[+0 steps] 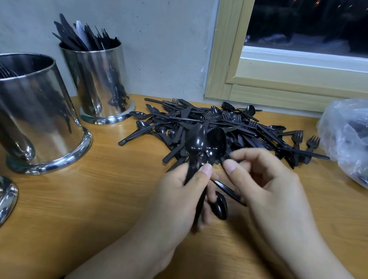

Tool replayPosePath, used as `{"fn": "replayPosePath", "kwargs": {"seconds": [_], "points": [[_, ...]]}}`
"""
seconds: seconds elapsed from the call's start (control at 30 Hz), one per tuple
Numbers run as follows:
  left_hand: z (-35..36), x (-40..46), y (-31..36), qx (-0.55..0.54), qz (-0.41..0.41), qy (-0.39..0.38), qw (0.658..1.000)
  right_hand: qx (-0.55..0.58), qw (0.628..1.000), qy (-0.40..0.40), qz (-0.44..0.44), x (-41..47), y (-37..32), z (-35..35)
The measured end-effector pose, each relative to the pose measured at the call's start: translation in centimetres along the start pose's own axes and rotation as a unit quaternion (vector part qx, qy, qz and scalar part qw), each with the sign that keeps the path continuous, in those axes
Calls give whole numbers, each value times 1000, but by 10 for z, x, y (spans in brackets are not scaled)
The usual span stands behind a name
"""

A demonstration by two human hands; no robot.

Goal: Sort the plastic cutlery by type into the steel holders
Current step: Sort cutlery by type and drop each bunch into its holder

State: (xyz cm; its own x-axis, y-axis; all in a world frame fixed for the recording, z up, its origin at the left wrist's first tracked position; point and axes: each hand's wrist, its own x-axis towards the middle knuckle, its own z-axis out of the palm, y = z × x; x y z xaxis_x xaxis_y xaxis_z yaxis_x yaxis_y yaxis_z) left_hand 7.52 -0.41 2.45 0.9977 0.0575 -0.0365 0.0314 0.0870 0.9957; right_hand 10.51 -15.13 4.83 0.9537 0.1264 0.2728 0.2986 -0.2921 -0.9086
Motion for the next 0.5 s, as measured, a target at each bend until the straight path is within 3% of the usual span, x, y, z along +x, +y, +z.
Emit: {"fn": "replayPosePath", "kwargs": {"seconds": [0.13, 0.5], "points": [[1, -5, 3, 30, -15, -62, 997, 55, 998, -6, 8, 1, -6, -3], [-2, -5, 8, -88, -71, -142, 983, 84, 995, -2, 54, 1, -9, -5]]}}
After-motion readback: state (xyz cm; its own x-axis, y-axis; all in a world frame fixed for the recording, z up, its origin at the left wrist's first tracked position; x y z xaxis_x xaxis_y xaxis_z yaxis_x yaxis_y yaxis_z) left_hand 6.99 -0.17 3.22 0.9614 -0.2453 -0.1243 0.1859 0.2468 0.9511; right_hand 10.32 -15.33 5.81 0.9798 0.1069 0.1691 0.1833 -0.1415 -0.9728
